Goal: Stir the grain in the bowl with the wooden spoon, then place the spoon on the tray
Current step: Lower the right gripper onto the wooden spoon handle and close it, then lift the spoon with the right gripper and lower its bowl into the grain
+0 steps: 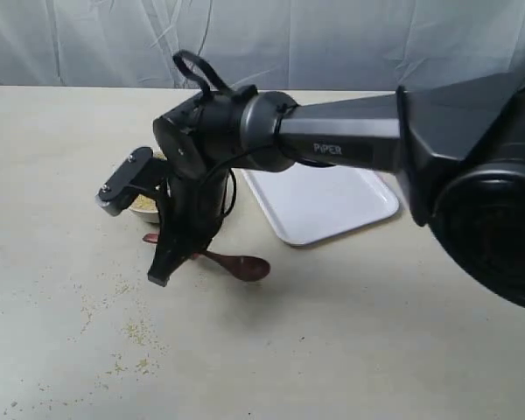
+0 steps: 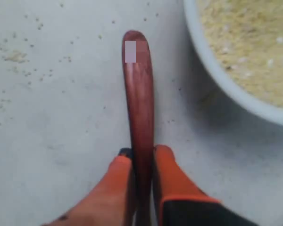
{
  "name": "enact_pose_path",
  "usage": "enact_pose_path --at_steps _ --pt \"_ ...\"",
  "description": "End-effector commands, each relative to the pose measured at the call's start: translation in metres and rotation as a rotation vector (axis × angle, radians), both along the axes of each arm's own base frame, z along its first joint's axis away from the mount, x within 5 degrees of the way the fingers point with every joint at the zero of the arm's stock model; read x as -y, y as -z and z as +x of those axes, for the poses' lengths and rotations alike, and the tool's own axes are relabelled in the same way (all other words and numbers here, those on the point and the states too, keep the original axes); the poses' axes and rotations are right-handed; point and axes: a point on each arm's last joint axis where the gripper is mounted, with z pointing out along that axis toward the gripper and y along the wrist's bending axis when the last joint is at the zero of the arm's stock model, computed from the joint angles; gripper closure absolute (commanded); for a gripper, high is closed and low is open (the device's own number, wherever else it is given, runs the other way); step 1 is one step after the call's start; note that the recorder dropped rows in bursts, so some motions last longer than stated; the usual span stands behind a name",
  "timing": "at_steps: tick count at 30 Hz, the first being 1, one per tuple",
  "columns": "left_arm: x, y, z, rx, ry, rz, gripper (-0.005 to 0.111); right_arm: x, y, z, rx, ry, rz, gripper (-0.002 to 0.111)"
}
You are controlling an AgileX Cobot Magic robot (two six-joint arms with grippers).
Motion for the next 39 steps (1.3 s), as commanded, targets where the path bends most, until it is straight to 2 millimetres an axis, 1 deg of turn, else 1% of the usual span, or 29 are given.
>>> enact_pose_path --at_steps 1,4,6,7,9,13,15,17,22,26,29,34,36,38,39 --pt "0.000 0.000 0.000 0.006 0.000 0.000 0.107 0.000 -0.065 0.001 0.090 0.019 0.115 0.108" --pt "0.000 0.000 0.000 0.006 0.000 0.000 0.107 0.001 -0.102 0.004 0.134 0.112 0.228 0.108" --pt "0.000 0.000 0.000 0.006 0.000 0.000 0.107 0.004 -0.119 0.008 0.144 0.179 0.298 0.108" --pt "0.000 0.000 0.000 0.006 0.000 0.000 0.107 0.009 -0.126 0.014 0.136 0.243 0.339 0.108" --pt "0.000 0.000 0.000 0.006 0.000 0.000 0.107 0.018 -0.132 0.025 0.104 0.369 0.413 0.108" --pt "0.000 0.000 0.000 0.006 0.000 0.000 0.107 0.042 -0.136 0.055 -0.032 0.676 0.597 0.108" --pt "0.000 0.000 0.000 0.006 0.000 0.000 0.107 0.047 -0.134 0.067 -0.082 0.776 0.683 0.108" --pt "0.000 0.000 0.000 0.006 0.000 0.000 0.107 0.045 -0.132 0.074 -0.114 0.851 0.775 0.108" --pt "0.000 0.000 0.000 0.006 0.000 0.000 0.107 0.039 -0.102 0.089 -0.142 1.108 1.030 0.108" --pt "0.000 0.000 0.000 0.006 0.000 0.000 0.107 0.039 -0.068 0.094 -0.119 1.231 1.179 0.108" --pt "0.000 0.000 0.000 0.006 0.000 0.000 0.107 0.039 -0.043 0.095 -0.116 1.289 1.208 0.108" --pt "0.000 0.000 0.000 0.006 0.000 0.000 0.107 0.032 -0.014 0.093 -0.108 1.322 1.222 0.108" --pt "0.000 0.000 0.000 0.006 0.000 0.000 0.107 0.029 -0.008 0.090 -0.112 1.319 1.207 0.108" --pt "0.000 0.000 0.000 0.006 0.000 0.000 0.107 0.027 -0.007 0.089 -0.113 1.315 1.203 0.108" --pt "0.000 0.000 0.000 0.006 0.000 0.000 0.107 0.027 -0.007 0.088 -0.089 1.284 1.185 0.107"
